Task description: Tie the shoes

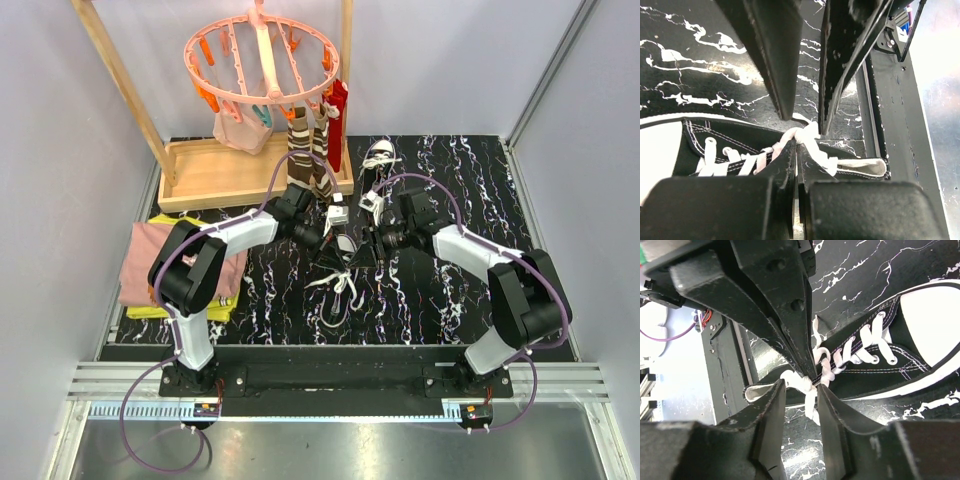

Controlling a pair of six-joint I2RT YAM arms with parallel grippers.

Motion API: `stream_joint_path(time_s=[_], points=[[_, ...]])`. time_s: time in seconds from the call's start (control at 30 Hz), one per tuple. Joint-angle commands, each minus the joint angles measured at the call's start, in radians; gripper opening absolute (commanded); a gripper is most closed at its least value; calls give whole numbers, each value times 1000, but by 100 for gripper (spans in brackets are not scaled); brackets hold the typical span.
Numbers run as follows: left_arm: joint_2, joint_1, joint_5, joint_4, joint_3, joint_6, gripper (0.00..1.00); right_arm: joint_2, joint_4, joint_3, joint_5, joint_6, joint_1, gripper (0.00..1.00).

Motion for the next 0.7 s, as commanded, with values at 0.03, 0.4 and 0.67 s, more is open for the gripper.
stream_joint_path(time_s=[0.03,0.4,0.67], points=[[-41,0,31,8,46,31,0,28,-10,46,-41,-37,5,45],[-30,-2,37,5,53,28,0,70,-13,64,1,-70,17,29],[-40,3,14,-30,49,46,8,62,-13,55,-1,-66,17,0]])
